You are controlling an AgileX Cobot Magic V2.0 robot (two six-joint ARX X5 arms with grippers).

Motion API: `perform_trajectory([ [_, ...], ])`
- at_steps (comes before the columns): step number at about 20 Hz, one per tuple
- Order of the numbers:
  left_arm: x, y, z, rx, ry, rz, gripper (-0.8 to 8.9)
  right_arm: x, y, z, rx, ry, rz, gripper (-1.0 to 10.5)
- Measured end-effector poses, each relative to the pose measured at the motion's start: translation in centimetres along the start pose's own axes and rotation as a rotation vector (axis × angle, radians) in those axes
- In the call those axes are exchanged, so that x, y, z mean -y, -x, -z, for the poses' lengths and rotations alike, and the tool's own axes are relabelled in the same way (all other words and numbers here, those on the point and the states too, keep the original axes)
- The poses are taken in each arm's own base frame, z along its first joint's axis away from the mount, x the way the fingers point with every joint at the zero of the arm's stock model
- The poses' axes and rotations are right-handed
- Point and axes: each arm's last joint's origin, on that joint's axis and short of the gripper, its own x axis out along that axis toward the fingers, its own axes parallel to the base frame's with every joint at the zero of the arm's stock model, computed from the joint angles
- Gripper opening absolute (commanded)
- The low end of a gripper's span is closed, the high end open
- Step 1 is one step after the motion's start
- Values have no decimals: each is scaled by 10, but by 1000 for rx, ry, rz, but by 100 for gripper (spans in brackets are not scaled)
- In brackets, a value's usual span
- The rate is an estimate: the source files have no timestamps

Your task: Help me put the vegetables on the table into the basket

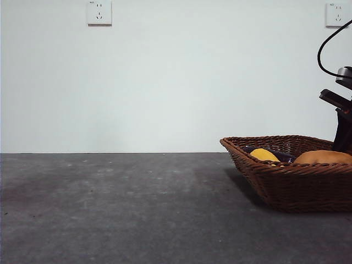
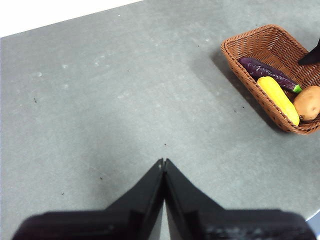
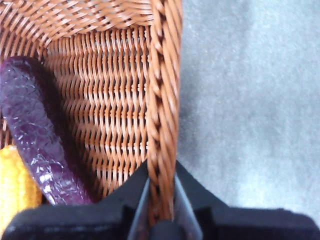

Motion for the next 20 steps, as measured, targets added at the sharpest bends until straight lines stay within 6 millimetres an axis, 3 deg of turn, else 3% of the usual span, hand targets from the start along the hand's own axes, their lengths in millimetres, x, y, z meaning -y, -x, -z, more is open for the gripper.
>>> perform_trajectory([
  [7,0,0,0,0,0,0,-8,3,-6,-1,8,4,4,12],
  [8,0,0,0,0,0,0,-8,3,-6,-2,11,6,3,93],
  [10,0,0,0,0,0,0,-8,3,-6,-4,35,25,4,363],
  [11,0,0,0,-1,0,0,-8,2,-5,-6,43,31,-1,420],
  [17,0,0,2,-16,4,3,-8,-7,13,-19,33,26,-7,410],
  [20,0,0,2,-16,4,3,-8,-25,49,-18,68,48,-9,406],
])
